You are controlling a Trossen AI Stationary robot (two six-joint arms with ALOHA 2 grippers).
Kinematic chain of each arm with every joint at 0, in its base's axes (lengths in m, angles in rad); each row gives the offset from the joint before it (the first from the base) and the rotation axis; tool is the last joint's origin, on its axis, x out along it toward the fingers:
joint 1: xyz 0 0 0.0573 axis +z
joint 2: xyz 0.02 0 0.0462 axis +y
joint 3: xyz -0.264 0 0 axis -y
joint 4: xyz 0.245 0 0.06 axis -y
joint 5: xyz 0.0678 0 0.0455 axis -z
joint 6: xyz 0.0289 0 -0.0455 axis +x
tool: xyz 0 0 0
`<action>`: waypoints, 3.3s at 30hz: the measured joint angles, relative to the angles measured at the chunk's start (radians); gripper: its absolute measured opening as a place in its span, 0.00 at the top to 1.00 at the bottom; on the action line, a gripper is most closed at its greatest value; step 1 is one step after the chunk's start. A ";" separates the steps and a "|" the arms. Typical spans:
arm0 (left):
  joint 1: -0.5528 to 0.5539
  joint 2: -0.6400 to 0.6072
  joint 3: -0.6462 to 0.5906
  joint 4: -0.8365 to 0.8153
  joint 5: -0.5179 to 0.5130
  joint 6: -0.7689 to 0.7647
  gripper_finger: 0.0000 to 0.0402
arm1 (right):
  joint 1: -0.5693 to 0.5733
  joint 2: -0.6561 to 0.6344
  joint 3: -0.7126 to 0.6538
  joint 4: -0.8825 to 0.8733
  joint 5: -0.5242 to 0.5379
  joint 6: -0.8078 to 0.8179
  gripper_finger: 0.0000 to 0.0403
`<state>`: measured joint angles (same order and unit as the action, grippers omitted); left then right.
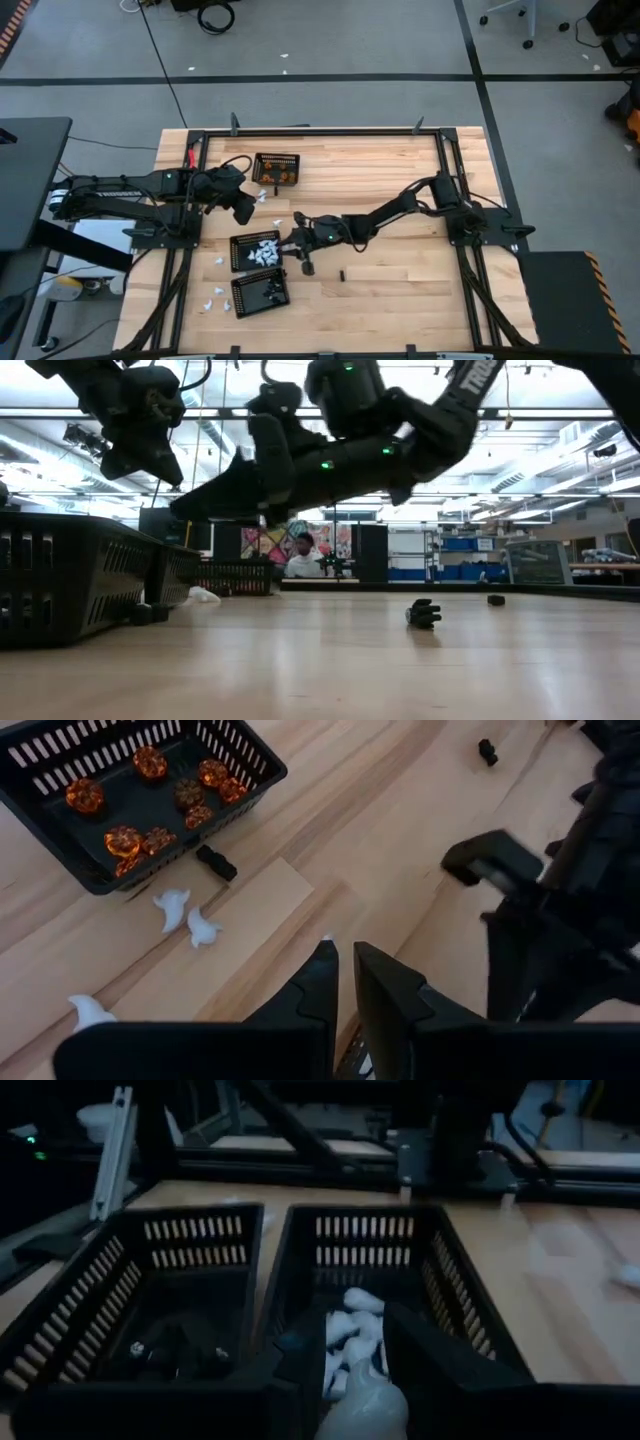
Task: Sort Halloween decoration
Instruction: Put the white toy into the middle black bin
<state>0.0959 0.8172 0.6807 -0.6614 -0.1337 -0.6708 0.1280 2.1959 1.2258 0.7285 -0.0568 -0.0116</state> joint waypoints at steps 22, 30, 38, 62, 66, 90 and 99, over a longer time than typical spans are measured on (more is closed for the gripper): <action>-0.010 -0.059 0.001 -0.228 0.174 -0.103 0.89 | -0.035 0.289 0.552 -0.334 -0.048 0.019 0.66; -0.010 -0.059 0.000 -0.296 0.142 -0.187 0.87 | -0.064 0.195 0.552 -0.510 -0.061 0.090 0.63; 0.063 0.039 0.000 -0.281 0.023 -0.233 0.80 | -0.081 -0.044 0.553 -0.961 -0.007 0.096 0.68; 0.309 0.463 0.000 -0.166 -0.029 -0.047 0.62 | -0.218 -0.641 -0.107 -0.913 -0.035 0.164 0.71; 0.351 0.479 0.000 -0.168 -0.037 -0.009 0.62 | -0.217 -0.646 -0.112 -0.881 -0.033 0.183 0.71; 0.343 0.677 0.005 -0.101 0.013 0.167 0.70 | -0.228 -0.646 -0.112 -0.832 -0.015 0.178 0.71; 0.332 0.678 0.005 -0.106 0.027 0.169 0.88 | -0.230 -0.646 -0.112 -0.825 -0.015 0.166 0.71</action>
<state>0.4280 1.4952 0.6853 -0.7671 -0.1069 -0.5015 -0.1017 1.5501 1.1137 -0.0967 -0.0715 0.1543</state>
